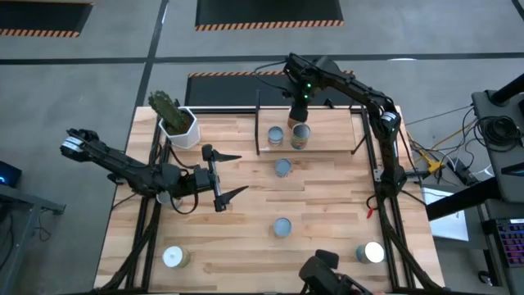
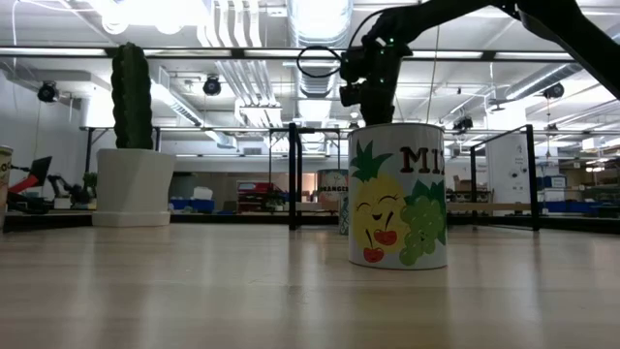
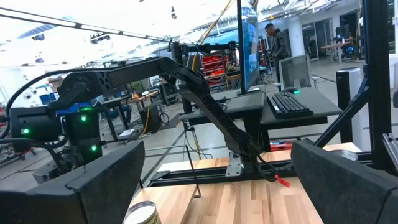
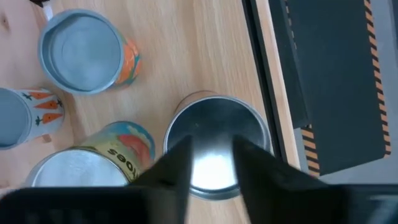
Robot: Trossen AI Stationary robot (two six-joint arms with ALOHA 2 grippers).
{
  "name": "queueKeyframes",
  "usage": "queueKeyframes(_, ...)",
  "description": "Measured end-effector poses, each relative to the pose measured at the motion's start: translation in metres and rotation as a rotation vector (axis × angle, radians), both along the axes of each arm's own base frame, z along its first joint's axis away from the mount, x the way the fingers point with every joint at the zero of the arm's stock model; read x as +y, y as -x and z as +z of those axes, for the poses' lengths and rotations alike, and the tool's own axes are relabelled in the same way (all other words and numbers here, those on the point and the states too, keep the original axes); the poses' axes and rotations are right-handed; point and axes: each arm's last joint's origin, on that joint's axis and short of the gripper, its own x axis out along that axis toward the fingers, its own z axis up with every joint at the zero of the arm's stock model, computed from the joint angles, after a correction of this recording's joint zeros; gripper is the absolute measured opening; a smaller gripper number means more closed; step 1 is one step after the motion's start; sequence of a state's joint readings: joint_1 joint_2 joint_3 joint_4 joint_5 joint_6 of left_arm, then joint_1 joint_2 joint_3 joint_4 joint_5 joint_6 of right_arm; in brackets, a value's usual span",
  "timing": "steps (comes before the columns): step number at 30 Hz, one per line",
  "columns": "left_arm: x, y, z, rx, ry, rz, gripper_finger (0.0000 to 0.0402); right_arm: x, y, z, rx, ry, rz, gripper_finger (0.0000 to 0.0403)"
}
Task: Pick and place cans onto a shelf
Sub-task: Put the canned pineapples on the shelf
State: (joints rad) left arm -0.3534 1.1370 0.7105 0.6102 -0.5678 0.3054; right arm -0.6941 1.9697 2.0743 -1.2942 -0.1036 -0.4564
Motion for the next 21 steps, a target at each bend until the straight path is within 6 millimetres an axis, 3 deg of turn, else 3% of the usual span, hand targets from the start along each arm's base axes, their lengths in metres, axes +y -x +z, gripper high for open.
queueKeyframes(4, 0.0, 0.0, 0.0, 0.0, 0.0, 0.0, 0.0386, -0.001, -0.001, -0.005, 0.003, 0.002, 0.011, 0.002)
queueKeyframes(21, 0.0, 0.0, 0.0, 0.0, 0.0, 0.0, 0.0386, -0.005, -0.003, -0.026, 0.046, 0.063, -0.017, 0.0009)
